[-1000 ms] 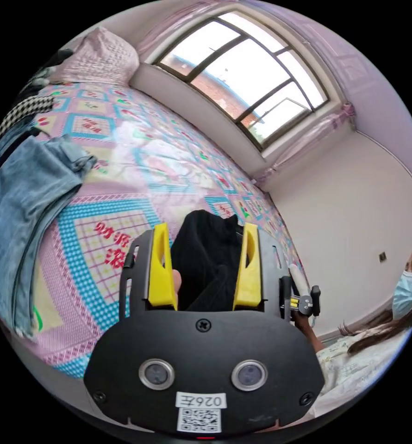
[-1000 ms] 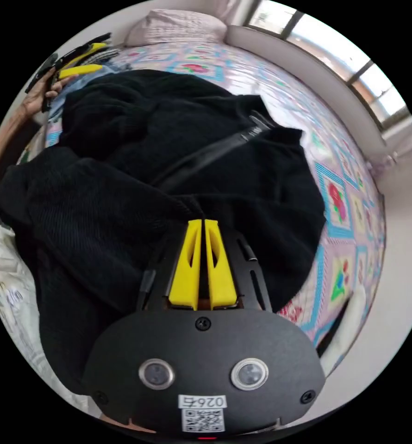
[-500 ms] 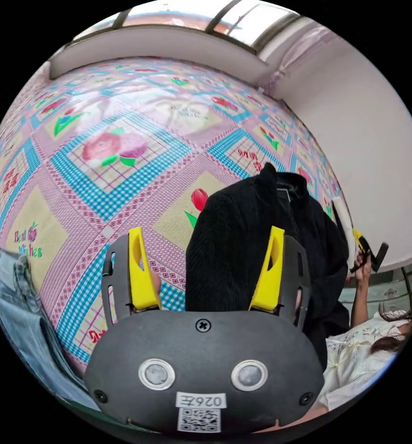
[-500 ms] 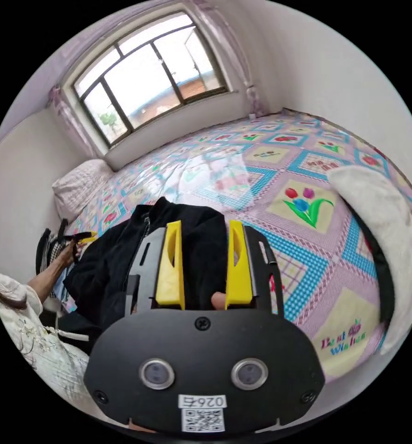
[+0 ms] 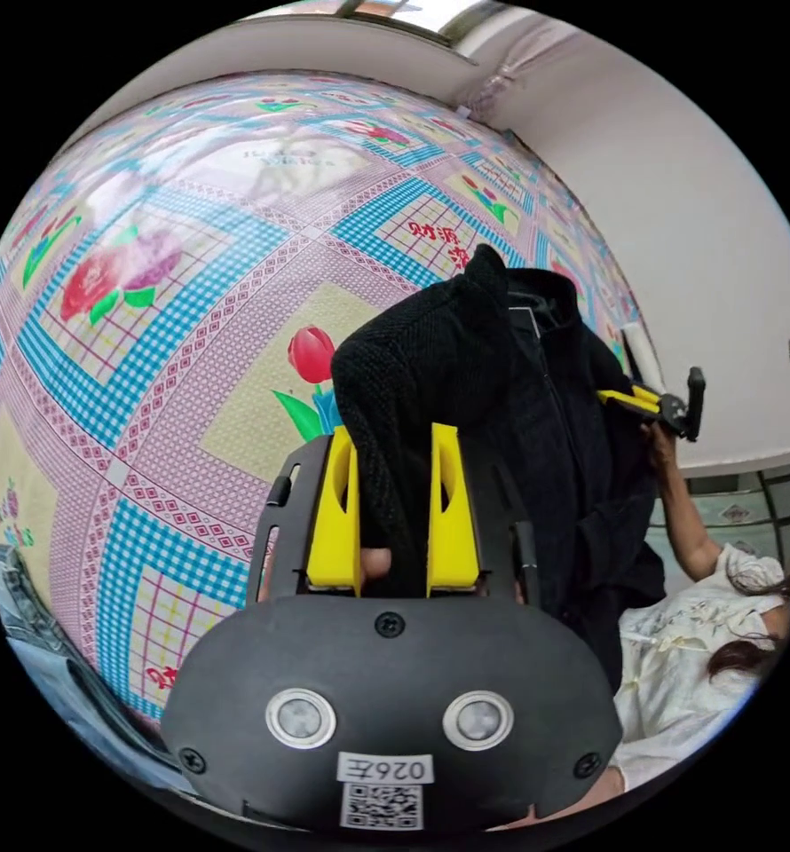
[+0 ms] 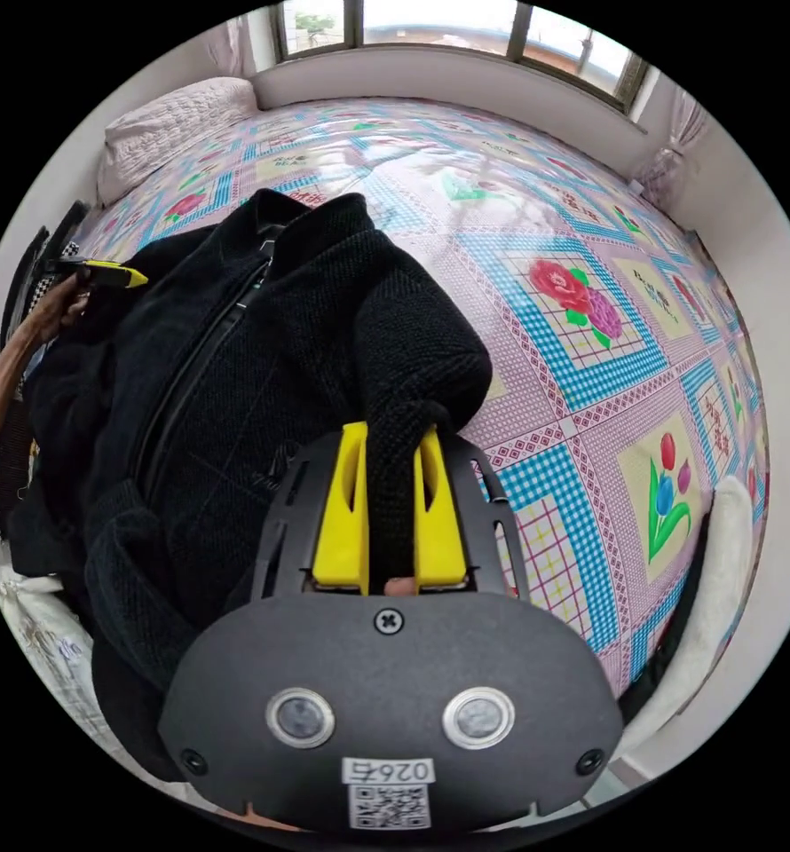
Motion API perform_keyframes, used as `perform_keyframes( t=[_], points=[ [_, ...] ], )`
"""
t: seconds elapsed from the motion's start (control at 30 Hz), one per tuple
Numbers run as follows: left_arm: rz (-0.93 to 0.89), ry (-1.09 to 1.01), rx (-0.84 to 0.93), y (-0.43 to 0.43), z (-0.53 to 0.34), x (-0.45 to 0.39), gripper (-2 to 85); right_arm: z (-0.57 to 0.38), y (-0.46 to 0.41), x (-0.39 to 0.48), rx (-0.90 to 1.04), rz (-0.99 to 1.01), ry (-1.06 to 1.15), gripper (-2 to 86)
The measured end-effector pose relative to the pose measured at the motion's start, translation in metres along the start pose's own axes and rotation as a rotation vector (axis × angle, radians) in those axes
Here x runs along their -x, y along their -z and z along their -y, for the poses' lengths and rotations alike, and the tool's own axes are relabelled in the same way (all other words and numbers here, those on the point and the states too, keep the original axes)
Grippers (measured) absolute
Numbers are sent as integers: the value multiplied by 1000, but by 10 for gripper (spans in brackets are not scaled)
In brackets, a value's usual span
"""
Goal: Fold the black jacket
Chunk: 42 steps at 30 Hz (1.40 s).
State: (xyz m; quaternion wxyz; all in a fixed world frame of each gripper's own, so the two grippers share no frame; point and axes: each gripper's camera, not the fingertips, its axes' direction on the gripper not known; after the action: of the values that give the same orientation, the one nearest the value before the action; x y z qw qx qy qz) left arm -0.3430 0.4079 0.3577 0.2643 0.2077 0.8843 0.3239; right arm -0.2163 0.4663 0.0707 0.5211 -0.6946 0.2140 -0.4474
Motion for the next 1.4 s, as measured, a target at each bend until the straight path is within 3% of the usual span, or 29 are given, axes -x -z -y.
perform_keyframes(
  t=[0.07,0.27,0.37,0.53,0.73,0.93,1.17,1.4],
  points=[
    [-54,37,-4,-7,-8,7,99,-15,1,3,-15,27,-18,55],
    [96,37,15,-43,-40,-26,49,-61,3,-15,-42,235,-67,26],
    [107,45,-87,-44,-79,-54,43,-92,9,-19,-77,335,-73,17],
    [-8,38,-477,25,-197,-112,37,-172,65,-18,-295,511,-95,9],
    [37,-37,-742,108,-342,-192,34,-275,220,26,-589,416,112,6],
    [23,-181,-1049,169,-493,-266,29,-407,384,109,-957,185,241,6],
    [-20,-269,-1148,231,-662,-308,26,-543,513,254,-1185,-102,341,6],
    [125,-436,-1277,290,-813,-369,30,-647,611,332,-1363,-57,355,6]
  ],
)
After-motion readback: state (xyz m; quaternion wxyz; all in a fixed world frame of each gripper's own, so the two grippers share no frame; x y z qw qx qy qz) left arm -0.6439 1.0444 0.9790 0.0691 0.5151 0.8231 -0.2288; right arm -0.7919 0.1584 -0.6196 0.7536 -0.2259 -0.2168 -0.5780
